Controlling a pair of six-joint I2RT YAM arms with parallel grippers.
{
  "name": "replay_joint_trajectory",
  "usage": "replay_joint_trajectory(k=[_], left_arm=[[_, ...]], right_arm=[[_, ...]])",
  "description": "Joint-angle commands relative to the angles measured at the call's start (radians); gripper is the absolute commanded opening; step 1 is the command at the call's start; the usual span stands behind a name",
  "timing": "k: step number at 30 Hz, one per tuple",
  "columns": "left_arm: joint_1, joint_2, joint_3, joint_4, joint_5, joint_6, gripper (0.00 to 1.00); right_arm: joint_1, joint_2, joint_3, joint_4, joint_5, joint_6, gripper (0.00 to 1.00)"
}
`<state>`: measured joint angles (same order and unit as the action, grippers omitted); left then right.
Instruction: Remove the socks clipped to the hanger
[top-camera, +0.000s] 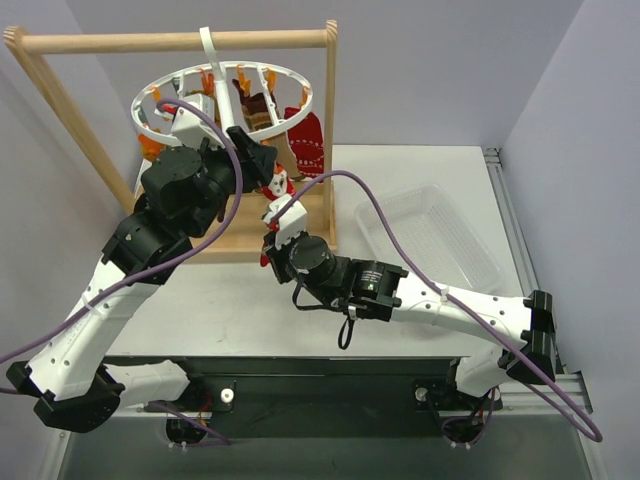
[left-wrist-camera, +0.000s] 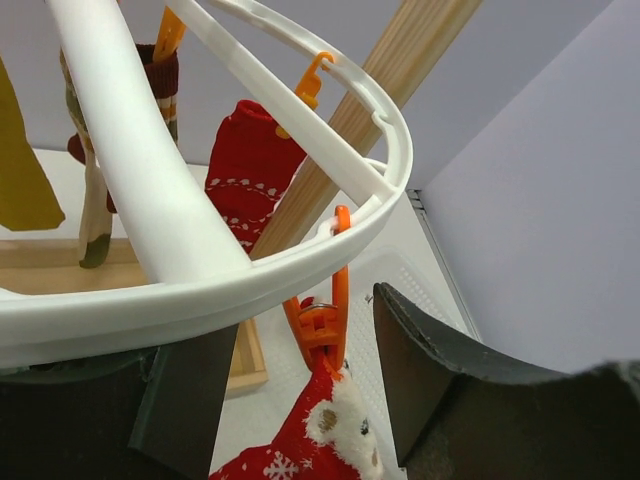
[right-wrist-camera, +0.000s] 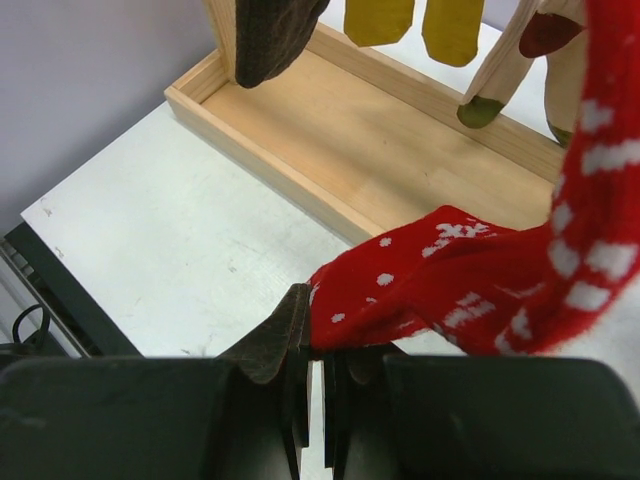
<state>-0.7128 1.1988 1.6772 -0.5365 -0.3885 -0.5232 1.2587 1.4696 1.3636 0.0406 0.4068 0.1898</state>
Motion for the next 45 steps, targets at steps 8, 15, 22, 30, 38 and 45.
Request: replay_joint_trajectory(k=[8, 15, 22, 30, 38, 45], left_arm=[[-0.004, -0.033, -0.073, 0.191, 0.010, 0.095, 0.40], [-0.004, -0.036, -0.057, 0.184, -0.004, 0.120, 0.03], [-0.002, -0.064, -0.086, 0.175, 0.000, 0.123, 0.00], [-0.004, -0.103, -0.140, 0.181, 0.028, 0.146, 0.25], [-0.004, -0.149, -0.181, 0.199, 0.103, 0.180, 0.65], [-0.004, -0.185, -0.154, 0.172, 0.195, 0.213, 0.77]], right_arm=[[0.019, -0.054, -0.012, 0.007, -0.020, -0.018, 0.00], [0.019, -0.075, -0.053, 0.007, 0.026, -0.013, 0.00], [-0.053, -0.175, -0.139, -0.089, 0.145, 0.100, 0.00], [-0.385, -0.406, -0.211, -0.445, 0.152, 0.387, 0.00], [-0.737, -0.558, -0.391, -0.548, -0.060, 0.447, 0.01], [-0.893, -0.490, -0.468, -0.610, -0.154, 0.425, 0.05]])
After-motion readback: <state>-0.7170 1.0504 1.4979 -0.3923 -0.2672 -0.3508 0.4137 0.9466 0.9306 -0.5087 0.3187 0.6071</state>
